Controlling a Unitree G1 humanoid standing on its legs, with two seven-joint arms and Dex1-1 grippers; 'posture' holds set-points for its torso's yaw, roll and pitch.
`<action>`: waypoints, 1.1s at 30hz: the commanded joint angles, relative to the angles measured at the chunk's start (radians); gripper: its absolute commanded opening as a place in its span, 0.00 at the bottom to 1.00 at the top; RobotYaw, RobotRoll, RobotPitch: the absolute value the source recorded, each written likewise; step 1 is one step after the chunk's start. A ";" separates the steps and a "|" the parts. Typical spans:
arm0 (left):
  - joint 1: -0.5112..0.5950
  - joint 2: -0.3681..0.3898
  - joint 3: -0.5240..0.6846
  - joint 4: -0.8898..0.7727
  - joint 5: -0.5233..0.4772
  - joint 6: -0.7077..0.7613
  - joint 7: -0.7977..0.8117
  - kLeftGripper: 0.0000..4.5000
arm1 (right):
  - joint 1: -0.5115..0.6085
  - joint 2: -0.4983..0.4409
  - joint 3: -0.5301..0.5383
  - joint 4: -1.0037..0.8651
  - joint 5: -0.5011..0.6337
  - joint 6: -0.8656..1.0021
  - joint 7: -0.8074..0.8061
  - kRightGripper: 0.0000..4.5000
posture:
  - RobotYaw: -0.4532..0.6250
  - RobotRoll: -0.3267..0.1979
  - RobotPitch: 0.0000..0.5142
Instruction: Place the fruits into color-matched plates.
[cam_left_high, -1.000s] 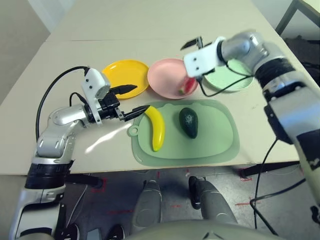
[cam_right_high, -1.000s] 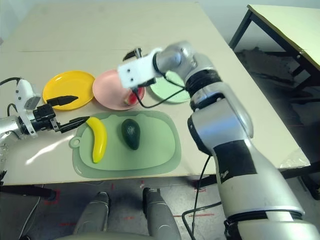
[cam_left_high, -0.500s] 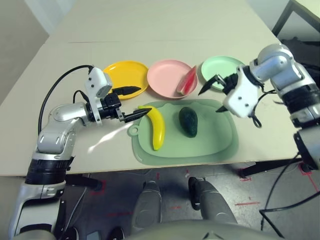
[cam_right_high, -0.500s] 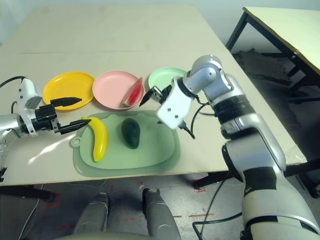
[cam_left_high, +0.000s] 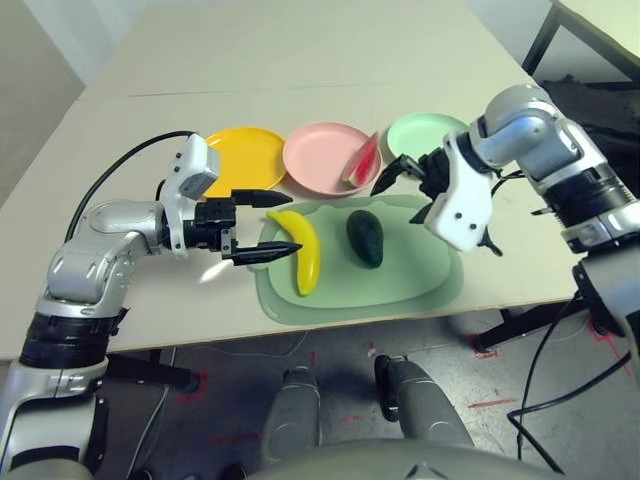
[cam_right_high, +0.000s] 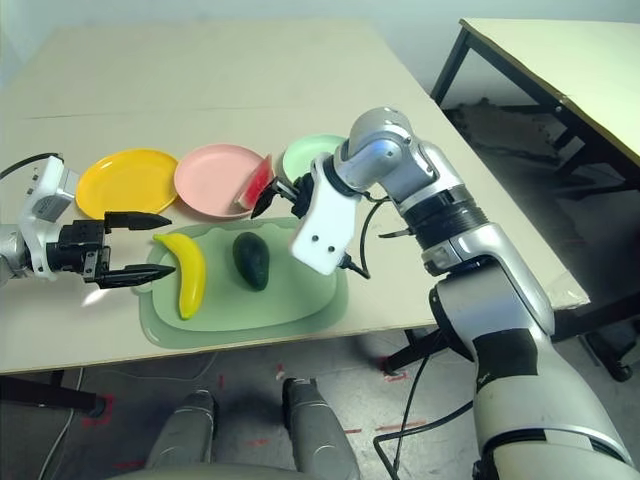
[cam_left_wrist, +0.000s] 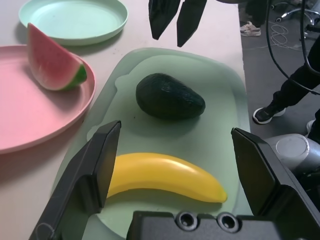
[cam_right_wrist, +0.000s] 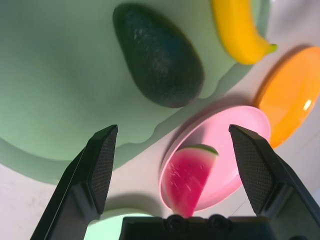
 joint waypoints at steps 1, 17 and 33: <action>0.011 0.019 0.001 -0.025 -0.008 0.025 0.001 1.00 | -0.013 0.013 0.042 0.009 -0.033 -0.028 -0.015 0.99 | 0.42 0.62 0.35; 0.078 0.036 0.037 -0.055 -0.020 0.043 0.042 1.00 | -0.005 0.077 0.115 -0.066 0.024 -0.004 -0.019 0.99 | 0.46 0.62 0.37; 0.072 0.038 0.037 -0.059 -0.024 0.048 0.042 1.00 | -0.006 0.125 0.160 -0.011 -0.041 -0.039 -0.061 0.99 | 0.48 0.62 0.38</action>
